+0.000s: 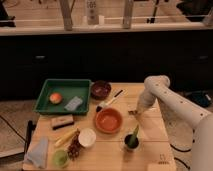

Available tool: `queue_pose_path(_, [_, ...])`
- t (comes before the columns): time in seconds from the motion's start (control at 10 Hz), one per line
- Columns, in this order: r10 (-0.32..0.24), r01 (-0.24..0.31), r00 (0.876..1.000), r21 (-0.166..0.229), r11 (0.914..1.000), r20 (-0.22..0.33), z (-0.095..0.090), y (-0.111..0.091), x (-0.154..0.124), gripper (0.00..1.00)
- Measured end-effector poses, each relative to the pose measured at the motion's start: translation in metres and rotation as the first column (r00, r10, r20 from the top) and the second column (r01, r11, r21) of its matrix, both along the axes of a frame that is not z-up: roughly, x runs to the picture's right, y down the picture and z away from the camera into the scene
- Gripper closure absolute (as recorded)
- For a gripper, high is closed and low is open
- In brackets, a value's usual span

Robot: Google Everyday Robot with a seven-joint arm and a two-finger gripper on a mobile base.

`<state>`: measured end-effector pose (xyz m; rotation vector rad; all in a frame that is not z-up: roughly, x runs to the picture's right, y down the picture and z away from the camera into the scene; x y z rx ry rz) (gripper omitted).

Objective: Place fork in paper cup

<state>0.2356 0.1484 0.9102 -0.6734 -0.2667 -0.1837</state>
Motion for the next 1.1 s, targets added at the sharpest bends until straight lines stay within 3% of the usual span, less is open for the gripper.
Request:
queue_pose_path(0.5, [-0.006,0.006,1.0,-0.001,1.0,0.0,-0.002,0.0,0.002,1.0])
queue_pose_path(0.9, [-0.03,0.028,0.999,0.064,0.9976,0.024,-0.036,-0.037,0.007,1.0])
queue_pose_path(1.1, [-0.042,0.039,0.999,0.083,0.9958,0.029,-0.046,-0.047,0.009,1.0])
